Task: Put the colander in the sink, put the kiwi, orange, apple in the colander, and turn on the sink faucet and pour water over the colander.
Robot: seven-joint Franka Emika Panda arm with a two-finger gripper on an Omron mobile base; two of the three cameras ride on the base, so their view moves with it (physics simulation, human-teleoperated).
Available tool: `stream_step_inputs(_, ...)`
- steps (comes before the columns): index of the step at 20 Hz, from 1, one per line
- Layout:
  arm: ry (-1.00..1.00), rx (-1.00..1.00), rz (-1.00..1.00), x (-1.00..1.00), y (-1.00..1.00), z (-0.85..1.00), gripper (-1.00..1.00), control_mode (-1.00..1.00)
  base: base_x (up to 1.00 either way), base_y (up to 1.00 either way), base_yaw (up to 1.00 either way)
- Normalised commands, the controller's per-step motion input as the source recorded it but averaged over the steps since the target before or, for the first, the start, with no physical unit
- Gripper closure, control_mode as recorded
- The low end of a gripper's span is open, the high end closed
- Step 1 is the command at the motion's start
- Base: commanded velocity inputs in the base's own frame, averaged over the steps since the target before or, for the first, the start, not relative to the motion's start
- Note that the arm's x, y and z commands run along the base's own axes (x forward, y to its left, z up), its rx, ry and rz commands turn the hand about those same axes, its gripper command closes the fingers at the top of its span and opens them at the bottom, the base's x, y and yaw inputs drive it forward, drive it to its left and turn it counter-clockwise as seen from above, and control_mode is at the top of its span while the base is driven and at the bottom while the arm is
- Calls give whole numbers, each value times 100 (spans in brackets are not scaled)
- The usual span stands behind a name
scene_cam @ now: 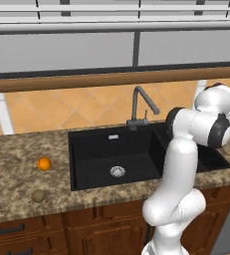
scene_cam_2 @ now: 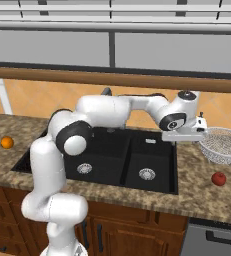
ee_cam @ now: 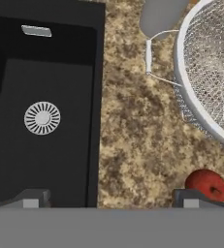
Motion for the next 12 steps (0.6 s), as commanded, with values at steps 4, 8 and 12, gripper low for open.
stream_step_inputs(4, -6, 0, 2, 30, -47, -12, -100, -100, 0, 0, 0)
stream_step_inputs(8, -3, 0, 2, 14, -41, -3, -100, -100, 0, 0, 0)
stream_step_inputs(12, -1, -6, 1, 15, -26, -3, -100, -100, 0, 0, 0)
